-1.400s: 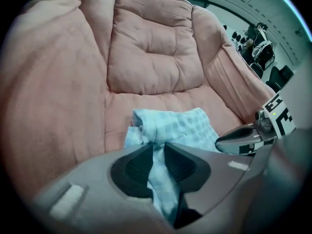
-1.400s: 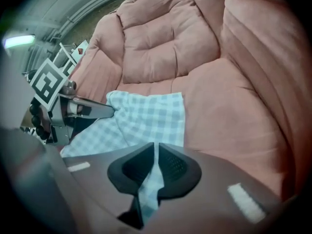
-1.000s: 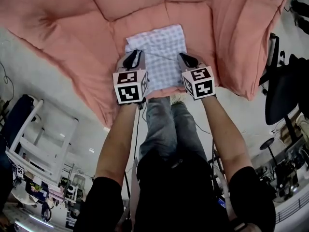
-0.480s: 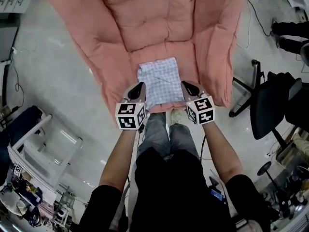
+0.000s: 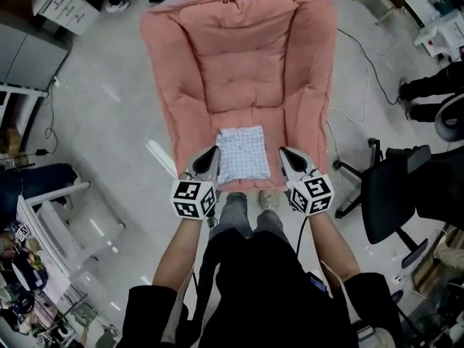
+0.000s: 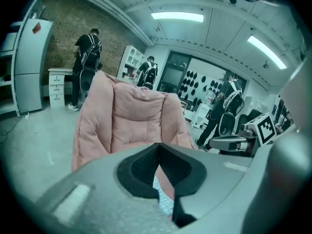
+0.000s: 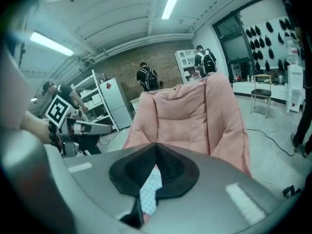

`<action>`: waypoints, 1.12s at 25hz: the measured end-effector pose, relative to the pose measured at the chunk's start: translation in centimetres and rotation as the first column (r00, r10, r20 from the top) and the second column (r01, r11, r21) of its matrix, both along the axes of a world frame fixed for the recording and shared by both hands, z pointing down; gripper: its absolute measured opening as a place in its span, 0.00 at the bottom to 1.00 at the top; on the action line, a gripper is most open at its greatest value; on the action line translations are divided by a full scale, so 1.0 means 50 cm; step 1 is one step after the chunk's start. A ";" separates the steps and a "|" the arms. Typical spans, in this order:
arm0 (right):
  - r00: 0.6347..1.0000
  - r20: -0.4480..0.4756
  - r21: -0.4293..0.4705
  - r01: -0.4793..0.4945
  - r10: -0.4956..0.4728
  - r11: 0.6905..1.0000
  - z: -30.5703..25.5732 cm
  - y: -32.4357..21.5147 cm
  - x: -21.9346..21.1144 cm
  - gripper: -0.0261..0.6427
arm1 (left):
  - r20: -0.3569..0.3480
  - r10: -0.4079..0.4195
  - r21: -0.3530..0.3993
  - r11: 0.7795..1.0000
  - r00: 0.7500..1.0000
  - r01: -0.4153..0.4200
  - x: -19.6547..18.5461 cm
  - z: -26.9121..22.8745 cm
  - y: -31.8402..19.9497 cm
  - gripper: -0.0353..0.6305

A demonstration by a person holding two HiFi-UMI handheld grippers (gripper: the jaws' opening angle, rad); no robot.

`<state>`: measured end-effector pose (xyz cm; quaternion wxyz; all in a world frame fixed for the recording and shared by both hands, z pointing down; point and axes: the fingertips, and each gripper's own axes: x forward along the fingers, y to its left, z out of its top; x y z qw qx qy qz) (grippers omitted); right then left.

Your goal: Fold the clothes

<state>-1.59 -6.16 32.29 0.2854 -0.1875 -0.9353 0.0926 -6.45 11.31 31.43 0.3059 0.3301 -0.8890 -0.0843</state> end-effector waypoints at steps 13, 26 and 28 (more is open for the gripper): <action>0.966 0.238 -0.028 0.109 -0.099 0.994 -0.285 -0.038 0.060 0.05 | 0.220 -0.087 0.036 0.996 0.972 0.081 0.100 -0.268 -0.003 0.06; 0.922 0.381 -0.082 0.108 -0.069 0.991 -0.430 -0.049 0.043 0.05 | 0.319 -0.128 0.100 0.990 0.939 0.101 0.136 -0.381 0.012 0.06; 0.919 0.391 -0.072 0.089 -0.054 0.993 -0.439 -0.042 0.031 0.05 | 0.332 -0.123 0.110 0.990 0.935 0.091 0.116 -0.397 0.030 0.06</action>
